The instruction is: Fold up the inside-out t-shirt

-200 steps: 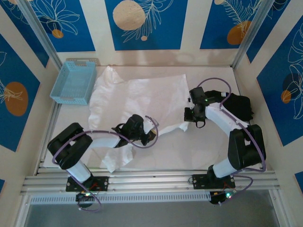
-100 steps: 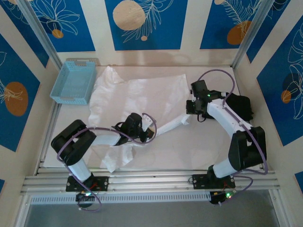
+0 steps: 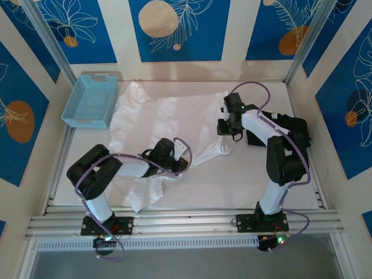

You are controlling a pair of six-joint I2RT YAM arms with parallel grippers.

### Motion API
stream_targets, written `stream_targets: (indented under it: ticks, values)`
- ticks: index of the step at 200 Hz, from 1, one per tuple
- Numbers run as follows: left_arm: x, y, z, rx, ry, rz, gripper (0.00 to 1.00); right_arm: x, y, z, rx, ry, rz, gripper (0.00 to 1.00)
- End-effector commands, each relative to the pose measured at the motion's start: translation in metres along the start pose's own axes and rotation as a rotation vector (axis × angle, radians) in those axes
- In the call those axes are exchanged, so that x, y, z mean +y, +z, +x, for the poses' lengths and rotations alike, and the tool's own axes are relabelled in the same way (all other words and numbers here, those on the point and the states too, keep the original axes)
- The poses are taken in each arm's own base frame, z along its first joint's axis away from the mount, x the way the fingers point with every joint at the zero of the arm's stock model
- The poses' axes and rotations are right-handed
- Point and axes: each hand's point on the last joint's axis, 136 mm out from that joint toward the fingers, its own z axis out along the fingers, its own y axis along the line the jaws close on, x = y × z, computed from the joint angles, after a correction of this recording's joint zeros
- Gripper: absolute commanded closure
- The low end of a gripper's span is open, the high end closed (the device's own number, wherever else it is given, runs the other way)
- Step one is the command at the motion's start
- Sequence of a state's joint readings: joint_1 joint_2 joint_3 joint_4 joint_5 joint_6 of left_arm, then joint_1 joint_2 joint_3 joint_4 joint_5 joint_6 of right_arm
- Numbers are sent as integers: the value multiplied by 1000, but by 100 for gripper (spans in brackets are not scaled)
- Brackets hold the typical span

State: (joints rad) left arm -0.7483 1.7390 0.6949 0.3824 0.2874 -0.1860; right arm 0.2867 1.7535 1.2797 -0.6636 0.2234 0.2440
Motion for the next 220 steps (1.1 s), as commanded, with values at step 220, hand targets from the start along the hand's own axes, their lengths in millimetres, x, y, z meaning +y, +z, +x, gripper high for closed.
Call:
stream_targets:
  ticks: [220]
  values:
    - [0,1,-6,10,17,11,100,-67,-9,31,46,21,328,64]
